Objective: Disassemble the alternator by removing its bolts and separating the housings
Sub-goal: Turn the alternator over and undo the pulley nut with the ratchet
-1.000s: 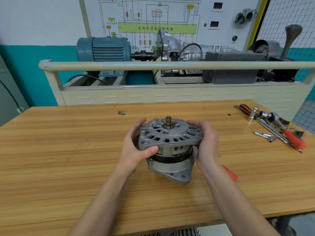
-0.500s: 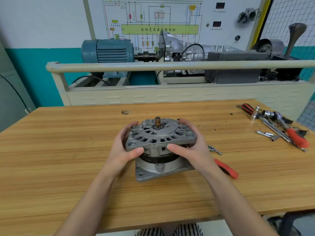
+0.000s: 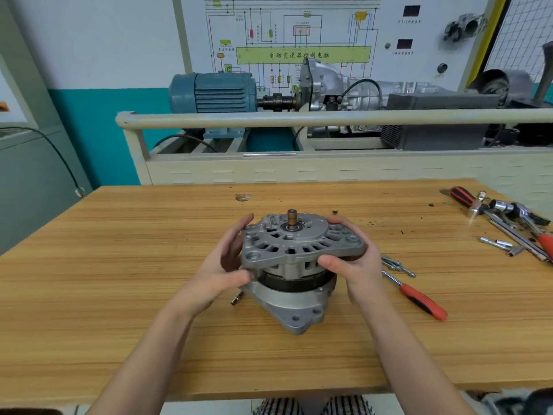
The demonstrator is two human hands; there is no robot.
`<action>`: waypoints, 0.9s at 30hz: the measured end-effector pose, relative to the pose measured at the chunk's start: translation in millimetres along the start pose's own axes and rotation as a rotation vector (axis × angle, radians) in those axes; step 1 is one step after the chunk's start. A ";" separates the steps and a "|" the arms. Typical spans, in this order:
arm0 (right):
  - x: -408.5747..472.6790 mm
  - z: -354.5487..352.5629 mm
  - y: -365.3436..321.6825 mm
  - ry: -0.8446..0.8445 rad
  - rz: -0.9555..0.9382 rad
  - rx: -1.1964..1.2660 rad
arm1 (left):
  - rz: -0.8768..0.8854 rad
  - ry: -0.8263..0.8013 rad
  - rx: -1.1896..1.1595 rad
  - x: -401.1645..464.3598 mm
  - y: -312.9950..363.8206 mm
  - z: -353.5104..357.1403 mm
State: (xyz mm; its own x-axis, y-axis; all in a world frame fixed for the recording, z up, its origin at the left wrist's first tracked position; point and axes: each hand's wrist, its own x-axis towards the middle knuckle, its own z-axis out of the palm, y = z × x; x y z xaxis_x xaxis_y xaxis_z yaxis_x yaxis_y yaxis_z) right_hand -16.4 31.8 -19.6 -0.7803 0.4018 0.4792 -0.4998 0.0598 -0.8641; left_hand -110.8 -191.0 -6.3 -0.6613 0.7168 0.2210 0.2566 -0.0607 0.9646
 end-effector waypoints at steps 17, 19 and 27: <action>2.4 6.1 12.5 0.065 -0.028 0.126 | -0.303 0.325 0.928 3.5 -52.3 -12.6; 3.2 4.8 13.0 0.065 -0.015 0.160 | -0.342 0.437 0.931 9.2 -57.7 -27.6; 8.8 0.6 13.5 0.042 0.021 0.161 | -0.376 0.464 0.877 59.0 -64.4 -39.7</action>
State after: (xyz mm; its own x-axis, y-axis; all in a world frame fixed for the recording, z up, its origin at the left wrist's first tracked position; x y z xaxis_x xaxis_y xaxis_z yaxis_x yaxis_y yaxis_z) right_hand -30.2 35.6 -27.0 -0.7764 0.4398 0.4514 -0.5399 -0.0947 -0.8364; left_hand -194.4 -172.4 -49.7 -0.9606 0.2391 0.1419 0.2763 0.7650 0.5818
